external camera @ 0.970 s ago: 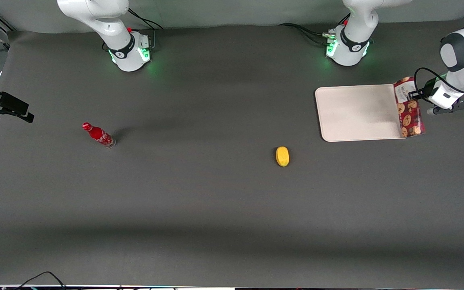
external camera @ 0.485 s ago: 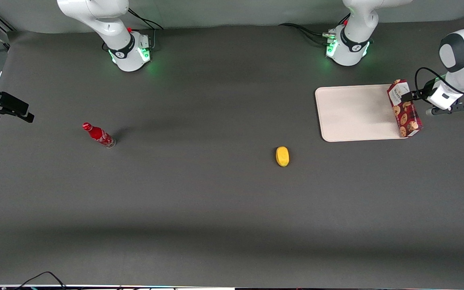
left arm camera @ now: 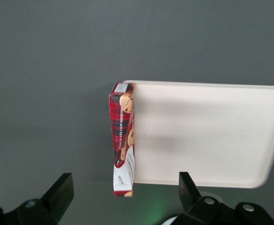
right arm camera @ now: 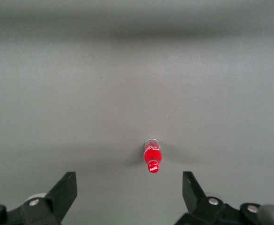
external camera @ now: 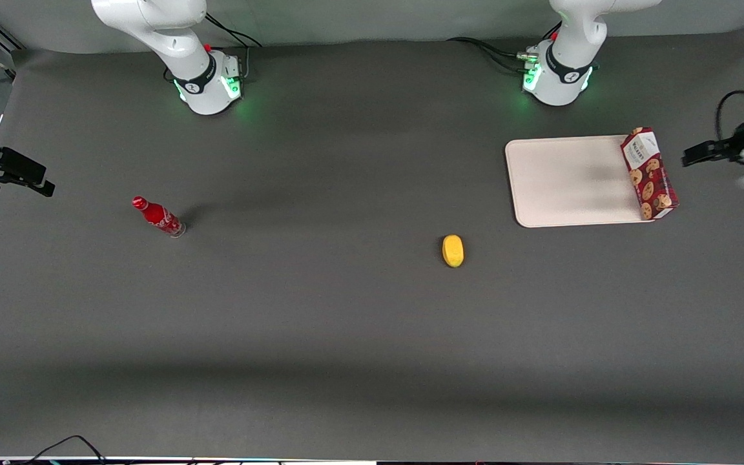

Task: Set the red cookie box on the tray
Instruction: 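Open the left gripper and withdraw it from the box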

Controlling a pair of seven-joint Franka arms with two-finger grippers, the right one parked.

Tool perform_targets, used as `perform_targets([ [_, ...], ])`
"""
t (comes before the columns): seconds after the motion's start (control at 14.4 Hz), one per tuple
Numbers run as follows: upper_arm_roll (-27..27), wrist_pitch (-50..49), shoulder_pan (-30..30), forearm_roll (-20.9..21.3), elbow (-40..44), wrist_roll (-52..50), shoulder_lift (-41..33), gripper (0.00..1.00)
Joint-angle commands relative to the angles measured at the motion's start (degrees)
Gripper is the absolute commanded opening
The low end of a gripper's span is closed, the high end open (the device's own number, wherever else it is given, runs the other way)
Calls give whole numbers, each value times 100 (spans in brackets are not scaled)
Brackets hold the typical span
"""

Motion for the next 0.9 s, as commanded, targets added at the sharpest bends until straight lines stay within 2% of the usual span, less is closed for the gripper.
perform_targets([
  [0.0,-531,-958,-33,-170,1220,49,56,100],
  [0.21,-1015,-1590,-33,-617,2081,-108,135,100],
  [0.42,-1507,-2013,-33,-723,2741,-276,380,100],
  [0.83,-1588,-2471,-33,-829,3358,-206,715,100],
])
